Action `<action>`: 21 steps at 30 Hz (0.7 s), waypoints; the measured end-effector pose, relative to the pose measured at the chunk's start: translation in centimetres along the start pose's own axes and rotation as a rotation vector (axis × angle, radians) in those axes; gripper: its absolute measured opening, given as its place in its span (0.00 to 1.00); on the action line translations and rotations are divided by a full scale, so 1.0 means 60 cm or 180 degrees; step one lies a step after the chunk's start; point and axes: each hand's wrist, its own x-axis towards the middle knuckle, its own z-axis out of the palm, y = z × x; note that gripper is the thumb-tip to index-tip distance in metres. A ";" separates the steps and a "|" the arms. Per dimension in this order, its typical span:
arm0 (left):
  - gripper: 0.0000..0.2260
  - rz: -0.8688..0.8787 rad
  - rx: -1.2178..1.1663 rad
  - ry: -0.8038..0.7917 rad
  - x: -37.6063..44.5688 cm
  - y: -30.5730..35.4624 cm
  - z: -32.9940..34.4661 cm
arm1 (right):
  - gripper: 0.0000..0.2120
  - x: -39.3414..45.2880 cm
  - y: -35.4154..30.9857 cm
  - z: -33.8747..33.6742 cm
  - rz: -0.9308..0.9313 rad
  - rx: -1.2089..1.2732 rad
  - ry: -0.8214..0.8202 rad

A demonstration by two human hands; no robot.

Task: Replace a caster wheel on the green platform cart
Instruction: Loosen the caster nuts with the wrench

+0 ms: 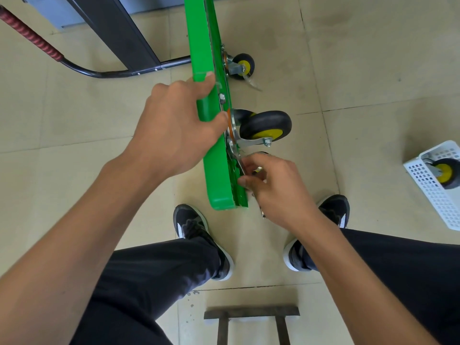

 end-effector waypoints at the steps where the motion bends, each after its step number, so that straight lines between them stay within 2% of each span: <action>1: 0.33 -0.0006 0.0007 -0.0005 0.000 0.000 0.000 | 0.06 0.004 0.009 0.002 -0.0203 -0.0235 0.0116; 5: 0.33 -0.0009 -0.0027 -0.0013 0.000 0.000 0.001 | 0.08 0.013 0.027 0.008 -0.0571 -0.0553 0.0442; 9: 0.33 0.0000 -0.0001 -0.0010 0.001 0.000 -0.001 | 0.08 0.008 0.025 0.008 -0.0559 -0.0484 0.0395; 12: 0.32 -0.0008 -0.0030 -0.0019 0.001 -0.001 -0.001 | 0.08 -0.009 0.022 -0.007 -0.0175 -0.0178 0.0265; 15: 0.31 0.0013 -0.0030 -0.0010 0.001 -0.003 0.000 | 0.07 -0.028 0.010 -0.024 0.0388 0.0670 0.0063; 21: 0.30 0.0061 0.0066 -0.0016 0.002 -0.004 0.001 | 0.07 -0.029 -0.022 -0.028 0.0657 0.1068 -0.0289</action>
